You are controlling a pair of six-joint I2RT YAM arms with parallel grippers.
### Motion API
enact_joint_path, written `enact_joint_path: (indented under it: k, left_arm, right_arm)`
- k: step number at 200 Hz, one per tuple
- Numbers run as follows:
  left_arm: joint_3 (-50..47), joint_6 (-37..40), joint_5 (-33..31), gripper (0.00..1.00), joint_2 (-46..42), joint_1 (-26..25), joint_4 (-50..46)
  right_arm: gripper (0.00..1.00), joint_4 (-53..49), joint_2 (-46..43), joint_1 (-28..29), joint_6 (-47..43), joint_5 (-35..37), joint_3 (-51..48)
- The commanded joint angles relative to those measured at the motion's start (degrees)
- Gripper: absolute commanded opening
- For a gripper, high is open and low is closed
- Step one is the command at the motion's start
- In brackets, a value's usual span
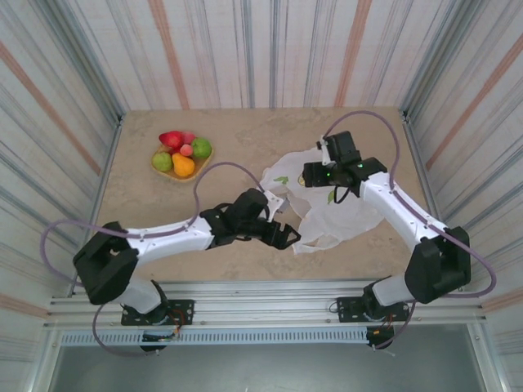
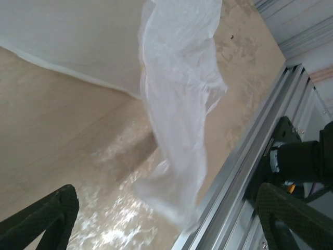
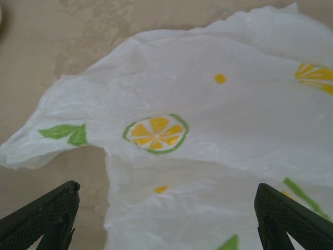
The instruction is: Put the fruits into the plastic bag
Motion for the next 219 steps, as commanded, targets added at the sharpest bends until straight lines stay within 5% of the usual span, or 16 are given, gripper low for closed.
enact_joint_path:
  k: [1, 27, 64, 121, 151, 202, 219]
  left_arm:
    - [-2.2, 6.3, -4.7, 0.97, -8.2, 0.3, -8.0]
    - [-6.0, 5.8, -8.6, 0.98, -17.5, 3.4, -11.4]
    - [-10.5, 0.1, -4.7, 0.98, -28.3, 16.1, -13.0]
    - [-12.9, -4.8, -0.6, 0.98, -32.8, 27.6, -13.3]
    - [-14.2, -6.8, -0.1, 0.98, -33.0, 28.0, -11.5]
    - [-13.9, -8.2, 0.1, 0.98, -30.0, 27.9, -9.3]
    - [-12.8, -7.6, -1.3, 0.98, -28.4, 26.8, -8.2]
  right_arm:
    - [0.91, -3.8, 1.1, 3.8, -2.7, 3.3, 0.2]
    - [0.94, -6.4, 4.0, 8.9, -4.5, 9.1, 0.4]
    - [0.97, -10.2, 9.2, 14.3, -10.1, 23.0, 1.3]
    - [0.93, -9.5, 20.2, 16.8, -17.6, 34.4, 4.3]
    - [0.71, -8.9, 25.2, 16.3, -20.3, 38.3, 6.2]
    - [0.00, -5.9, 18.1, 14.8, -22.0, 38.5, 5.4]
    - [0.00, -5.7, 10.4, 13.1, -21.1, 33.0, 3.9]
